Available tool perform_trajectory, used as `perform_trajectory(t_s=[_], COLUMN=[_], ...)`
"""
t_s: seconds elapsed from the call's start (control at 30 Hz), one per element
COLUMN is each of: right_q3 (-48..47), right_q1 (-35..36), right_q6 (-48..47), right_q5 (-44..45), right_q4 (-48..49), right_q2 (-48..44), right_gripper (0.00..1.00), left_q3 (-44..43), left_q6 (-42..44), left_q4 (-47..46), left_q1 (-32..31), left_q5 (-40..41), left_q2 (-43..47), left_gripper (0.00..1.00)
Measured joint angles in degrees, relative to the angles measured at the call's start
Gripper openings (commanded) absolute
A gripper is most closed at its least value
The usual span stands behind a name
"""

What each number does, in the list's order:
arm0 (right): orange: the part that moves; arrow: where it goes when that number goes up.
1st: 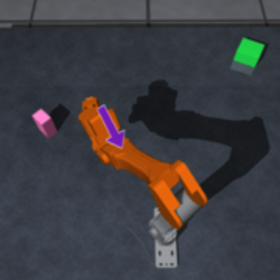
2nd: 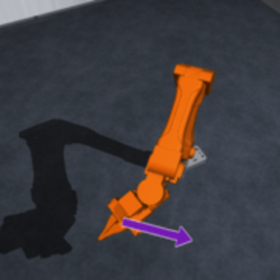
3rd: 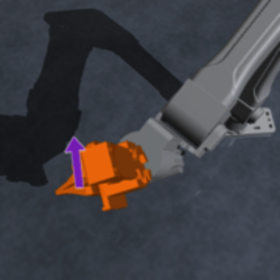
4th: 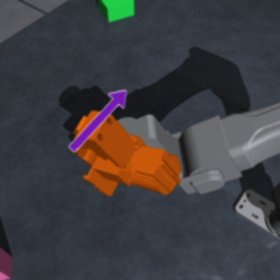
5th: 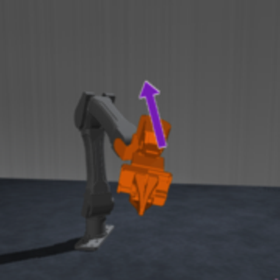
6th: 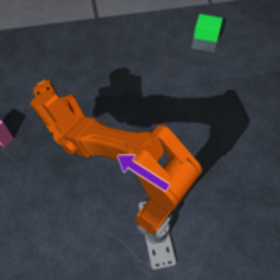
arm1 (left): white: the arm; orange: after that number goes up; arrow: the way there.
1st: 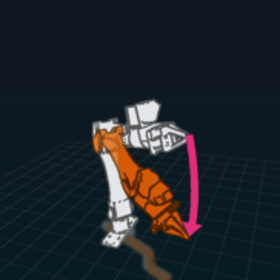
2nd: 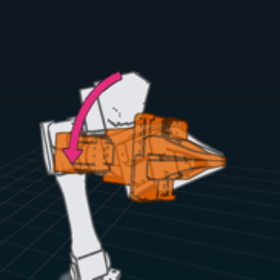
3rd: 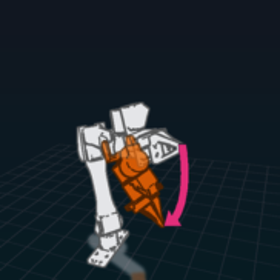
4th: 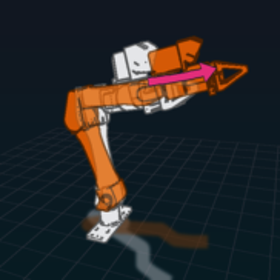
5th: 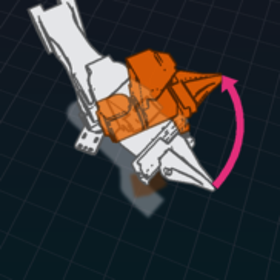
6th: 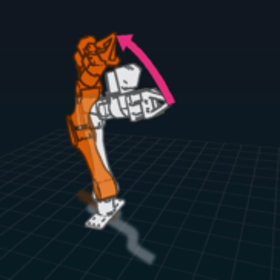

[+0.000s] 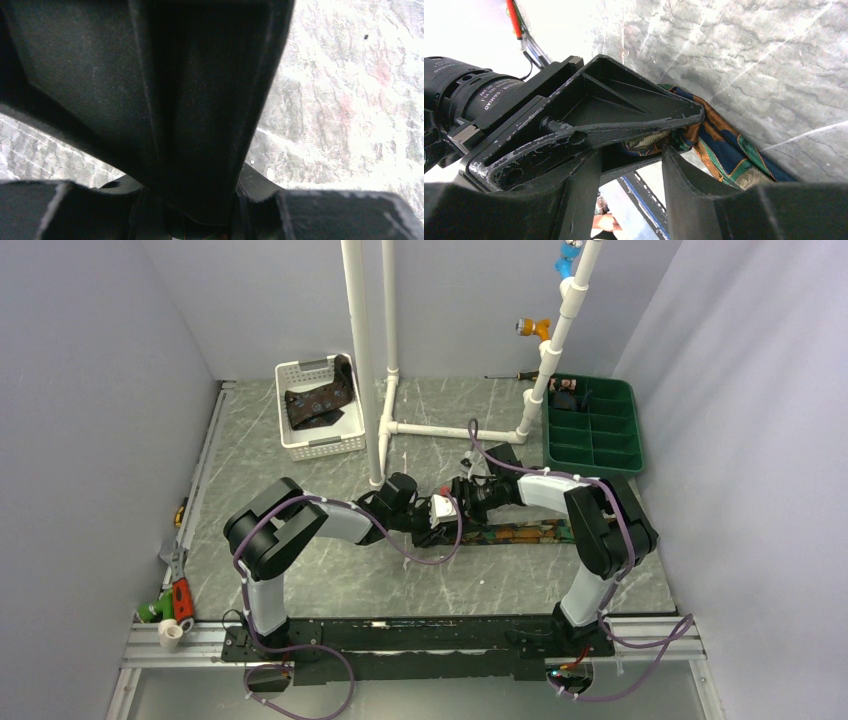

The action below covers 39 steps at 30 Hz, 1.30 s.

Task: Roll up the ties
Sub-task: Roll the tie at the center of the board.

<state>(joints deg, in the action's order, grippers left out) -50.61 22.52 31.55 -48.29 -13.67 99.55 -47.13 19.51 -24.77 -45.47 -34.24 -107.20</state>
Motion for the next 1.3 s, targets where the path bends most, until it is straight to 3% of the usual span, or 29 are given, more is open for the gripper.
perform_trajectory(t_s=[0.07,0.2,0.23,0.47,0.67,1.03,1.3], right_q3=[0.1,0.1,0.1,-2.0,-3.8,-5.7,-5.9], right_q1=[0.1,0.2,0.3,-0.1,-0.8,-2.3,-4.1], right_q6=[-0.1,-1.5,-1.9,-6.5,-10.2,-12.9,-13.6], right_q5=[-0.3,-0.3,-0.3,0.5,1.7,5.0,9.5], right_q4=[0.8,1.5,1.6,-2.3,-6.7,-11.7,-13.7], right_q2=[0.5,1.8,1.9,2.4,2.8,4.7,5.3], right_gripper=[0.33,0.03,0.00,0.00,0.00,0.00,0.00], left_q3=[0.0,0.0,0.0,0.0,-0.1,-0.3,0.9], left_q6=[-0.2,-0.3,-0.3,-0.3,-0.2,0.0,0.6], left_q4=[-0.1,-0.1,-0.1,-0.1,-0.2,-0.4,-2.2], left_q1=[0.0,0.0,0.0,0.0,-0.2,-0.1,0.4], left_q5=[0.0,0.0,0.0,0.2,1.1,0.8,-0.6], left_q2=[0.0,0.0,0.0,0.0,-0.1,-0.2,-0.2], left_gripper=[0.15,0.15,0.15,0.17,0.30,0.47,0.53])
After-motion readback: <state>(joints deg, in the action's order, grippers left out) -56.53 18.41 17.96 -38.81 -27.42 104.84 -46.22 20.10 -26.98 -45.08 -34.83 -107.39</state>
